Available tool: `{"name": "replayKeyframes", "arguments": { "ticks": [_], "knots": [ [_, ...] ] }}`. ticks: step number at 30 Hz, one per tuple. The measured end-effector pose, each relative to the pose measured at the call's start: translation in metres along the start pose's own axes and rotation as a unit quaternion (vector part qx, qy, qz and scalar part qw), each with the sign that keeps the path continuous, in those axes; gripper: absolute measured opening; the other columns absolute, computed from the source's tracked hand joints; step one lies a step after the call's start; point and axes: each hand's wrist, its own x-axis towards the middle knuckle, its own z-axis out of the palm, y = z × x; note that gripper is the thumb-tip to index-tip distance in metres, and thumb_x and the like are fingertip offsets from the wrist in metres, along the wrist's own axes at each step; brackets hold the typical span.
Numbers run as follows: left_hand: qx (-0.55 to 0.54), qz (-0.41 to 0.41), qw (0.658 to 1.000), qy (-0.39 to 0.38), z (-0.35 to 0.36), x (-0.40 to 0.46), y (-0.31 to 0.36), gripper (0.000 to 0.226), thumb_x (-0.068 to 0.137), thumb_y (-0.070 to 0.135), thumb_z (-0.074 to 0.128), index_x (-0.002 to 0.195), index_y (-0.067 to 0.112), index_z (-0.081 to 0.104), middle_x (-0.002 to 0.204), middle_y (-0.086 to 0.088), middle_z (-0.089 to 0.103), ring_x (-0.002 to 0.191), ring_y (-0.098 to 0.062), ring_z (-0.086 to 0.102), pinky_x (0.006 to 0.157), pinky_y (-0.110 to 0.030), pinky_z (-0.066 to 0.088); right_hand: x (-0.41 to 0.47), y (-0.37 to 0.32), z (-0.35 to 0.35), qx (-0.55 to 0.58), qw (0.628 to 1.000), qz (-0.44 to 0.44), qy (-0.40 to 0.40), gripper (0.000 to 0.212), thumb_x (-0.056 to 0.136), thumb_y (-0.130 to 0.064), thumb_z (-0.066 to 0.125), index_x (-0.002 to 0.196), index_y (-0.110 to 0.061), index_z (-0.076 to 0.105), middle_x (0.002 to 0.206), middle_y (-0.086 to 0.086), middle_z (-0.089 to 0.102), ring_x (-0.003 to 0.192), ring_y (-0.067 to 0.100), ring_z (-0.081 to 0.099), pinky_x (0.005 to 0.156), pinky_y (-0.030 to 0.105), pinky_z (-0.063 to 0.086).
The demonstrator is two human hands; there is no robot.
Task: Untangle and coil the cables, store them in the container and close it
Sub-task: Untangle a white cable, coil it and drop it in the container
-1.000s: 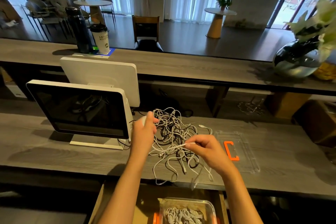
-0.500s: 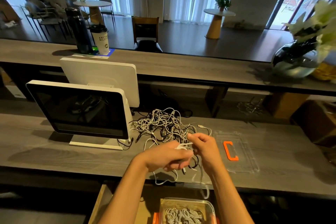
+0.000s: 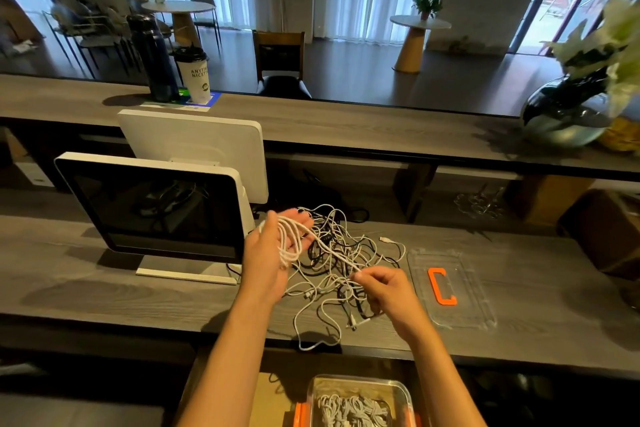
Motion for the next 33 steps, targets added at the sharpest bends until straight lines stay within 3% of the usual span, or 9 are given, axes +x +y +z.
{"name": "replayKeyframes", "arguments": {
  "ticks": [3, 7, 10, 13, 19, 24, 26, 29, 33],
  "knots": [
    [-0.103, -0.002, 0.994, 0.018, 0.002, 0.000, 0.006, 0.039, 0.107, 0.033, 0.037, 0.090, 0.007, 0.060, 0.065, -0.005, 0.062, 0.058, -0.016, 0.063, 0.062, -0.031, 0.055, -0.001, -0.003, 0.001, -0.001, 1.000, -0.015, -0.007, 0.015, 0.093, -0.016, 0.066, 0.083, -0.010, 0.076, 0.054, -0.003, 0.049, 0.050, 0.010, 0.037, 0.045, 0.020, 0.031],
    [0.163, 0.077, 0.981, 0.079, -0.001, -0.003, 0.001, 0.038, 0.105, 0.035, 0.044, 0.080, 0.010, 0.059, 0.060, -0.002, 0.049, 0.048, -0.010, 0.041, 0.044, -0.023, 0.034, -0.004, -0.013, 0.002, -0.047, 0.994, -0.059, -0.080, 0.012, 0.091, -0.013, 0.068, 0.086, -0.014, 0.078, 0.061, -0.005, 0.060, 0.056, 0.007, 0.046, 0.052, 0.018, 0.039],
    [0.474, 0.114, 0.871, 0.065, -0.002, -0.002, -0.005, 0.056, 0.099, 0.049, 0.048, 0.080, -0.001, 0.064, 0.068, -0.019, 0.062, 0.059, -0.024, 0.054, 0.057, -0.031, 0.038, -0.007, -0.024, 0.003, -0.050, 0.990, -0.086, -0.104, 0.012, 0.090, -0.011, 0.069, 0.087, -0.017, 0.079, 0.063, -0.004, 0.063, 0.057, 0.009, 0.049, 0.053, 0.019, 0.041],
    [0.585, 0.056, 0.809, -0.032, 0.006, -0.006, -0.011, 0.073, 0.095, 0.064, 0.038, 0.082, -0.001, 0.069, 0.068, -0.014, 0.065, 0.066, -0.027, 0.062, 0.065, -0.032, 0.044, -0.006, -0.033, 0.006, -0.037, 0.989, -0.122, -0.068, 0.013, 0.090, -0.012, 0.069, 0.088, -0.018, 0.080, 0.066, 0.005, 0.065, 0.058, 0.016, 0.048, 0.054, 0.023, 0.040],
    [0.483, -0.172, 0.810, -0.284, 0.014, -0.025, -0.012, 0.084, 0.082, 0.082, 0.019, 0.086, 0.012, 0.065, 0.057, 0.007, 0.055, 0.047, -0.005, 0.040, 0.048, -0.020, 0.029, -0.002, -0.034, 0.009, -0.028, 0.988, -0.149, 0.018, 0.006, 0.085, -0.018, 0.075, 0.083, -0.015, 0.080, 0.071, 0.011, 0.072, 0.061, 0.018, 0.056, 0.059, 0.030, 0.045],
    [0.396, -0.155, 0.791, -0.440, 0.008, -0.024, -0.007, 0.039, 0.098, 0.048, 0.052, 0.076, 0.017, 0.061, 0.060, 0.004, 0.050, 0.047, -0.005, 0.038, 0.043, -0.015, 0.027, -0.001, -0.029, 0.004, -0.006, 0.989, -0.138, 0.047, 0.021, 0.073, -0.036, 0.077, 0.073, -0.015, 0.078, 0.067, 0.021, 0.066, 0.060, 0.024, 0.051, 0.057, 0.034, 0.041],
    [0.370, -0.120, 0.832, -0.395, 0.006, -0.022, -0.006, 0.036, 0.101, 0.042, 0.051, 0.078, 0.016, 0.062, 0.059, 0.005, 0.051, 0.045, -0.005, 0.039, 0.041, -0.015, 0.030, 0.001, -0.028, 0.002, 0.000, 0.990, -0.132, 0.049, 0.020, 0.076, -0.031, 0.076, 0.072, -0.011, 0.077, 0.063, 0.016, 0.065, 0.059, 0.020, 0.050, 0.057, 0.028, 0.041],
    [0.367, -0.057, 0.902, -0.219, 0.008, -0.016, -0.004, 0.043, 0.102, 0.044, 0.046, 0.083, 0.010, 0.065, 0.059, -0.001, 0.056, 0.045, -0.011, 0.046, 0.042, -0.021, 0.038, 0.004, -0.019, -0.002, 0.004, 0.993, -0.100, 0.067, 0.019, 0.085, -0.022, 0.073, 0.072, -0.008, 0.076, 0.062, 0.007, 0.061, 0.060, 0.017, 0.049, 0.058, 0.024, 0.041],
    [0.312, -0.021, 0.950, -0.021, 0.009, -0.007, -0.007, 0.041, 0.107, 0.031, 0.042, 0.094, 0.000, 0.065, 0.071, -0.015, 0.068, 0.053, -0.020, 0.065, 0.048, -0.027, 0.055, 0.005, -0.010, -0.001, 0.001, 0.997, -0.061, 0.056, 0.018, 0.090, -0.016, 0.069, 0.075, -0.013, 0.079, 0.056, 0.001, 0.056, 0.055, 0.015, 0.047, 0.054, 0.026, 0.043]
  ]
}}
